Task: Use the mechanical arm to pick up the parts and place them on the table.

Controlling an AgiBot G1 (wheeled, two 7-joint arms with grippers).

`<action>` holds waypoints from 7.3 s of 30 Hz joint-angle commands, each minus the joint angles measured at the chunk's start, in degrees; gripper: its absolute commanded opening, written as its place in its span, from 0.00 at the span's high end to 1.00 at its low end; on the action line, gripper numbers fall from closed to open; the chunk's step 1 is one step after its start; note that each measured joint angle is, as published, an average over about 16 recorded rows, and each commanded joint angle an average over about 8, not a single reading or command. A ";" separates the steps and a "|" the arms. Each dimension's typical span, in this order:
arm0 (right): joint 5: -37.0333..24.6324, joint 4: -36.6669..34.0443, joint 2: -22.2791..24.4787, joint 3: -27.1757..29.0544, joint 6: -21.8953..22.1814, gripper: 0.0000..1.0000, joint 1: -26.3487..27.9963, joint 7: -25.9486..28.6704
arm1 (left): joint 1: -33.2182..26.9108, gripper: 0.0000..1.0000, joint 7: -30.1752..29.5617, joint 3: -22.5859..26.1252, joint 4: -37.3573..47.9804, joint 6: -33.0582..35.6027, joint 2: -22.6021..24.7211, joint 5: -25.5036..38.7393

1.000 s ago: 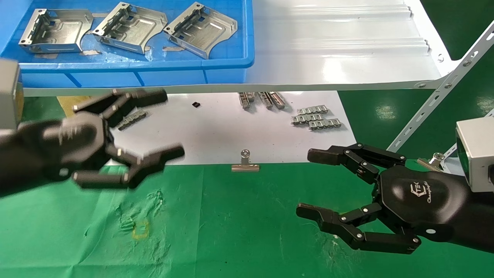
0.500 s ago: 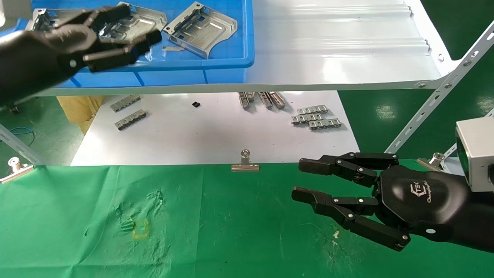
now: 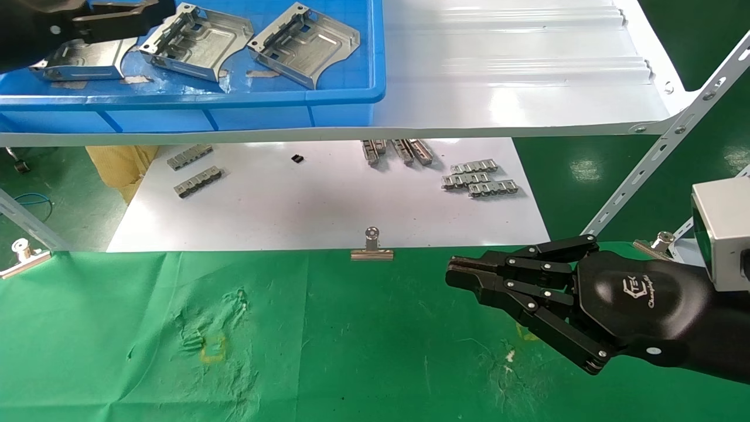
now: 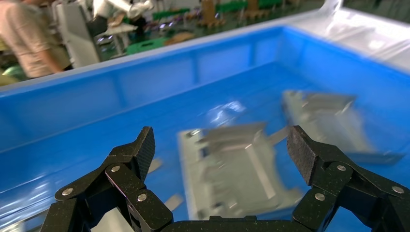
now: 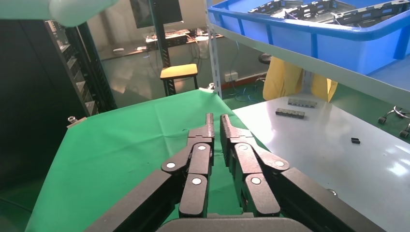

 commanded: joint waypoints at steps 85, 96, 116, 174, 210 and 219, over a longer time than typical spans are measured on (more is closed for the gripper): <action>0.00 0.00 0.00 0.00 0.00 1.00 0.00 0.00 | -1.70 1.00 -32.54 9.46 -11.55 -16.65 -5.91 18.67; 0.00 0.00 0.00 0.00 0.00 1.00 0.00 0.00 | 1.02 1.00 -24.17 3.97 -18.54 -5.97 -8.92 4.93; 0.00 0.00 0.00 0.00 0.00 1.00 0.00 0.00 | 6.39 1.00 10.31 2.75 -15.53 34.36 -9.94 -14.12; 0.00 0.00 0.00 0.00 0.00 1.00 0.00 0.00 | 18.28 0.00 26.93 20.72 -23.81 17.97 -12.87 7.61; 0.00 0.00 0.00 0.00 0.00 0.00 0.00 0.00 | 22.76 0.00 15.04 8.47 -28.75 27.36 -14.23 -14.28; 0.00 0.00 0.00 0.00 0.00 0.00 0.00 0.00 | 26.08 0.00 12.22 4.99 -31.11 27.74 -13.97 -16.94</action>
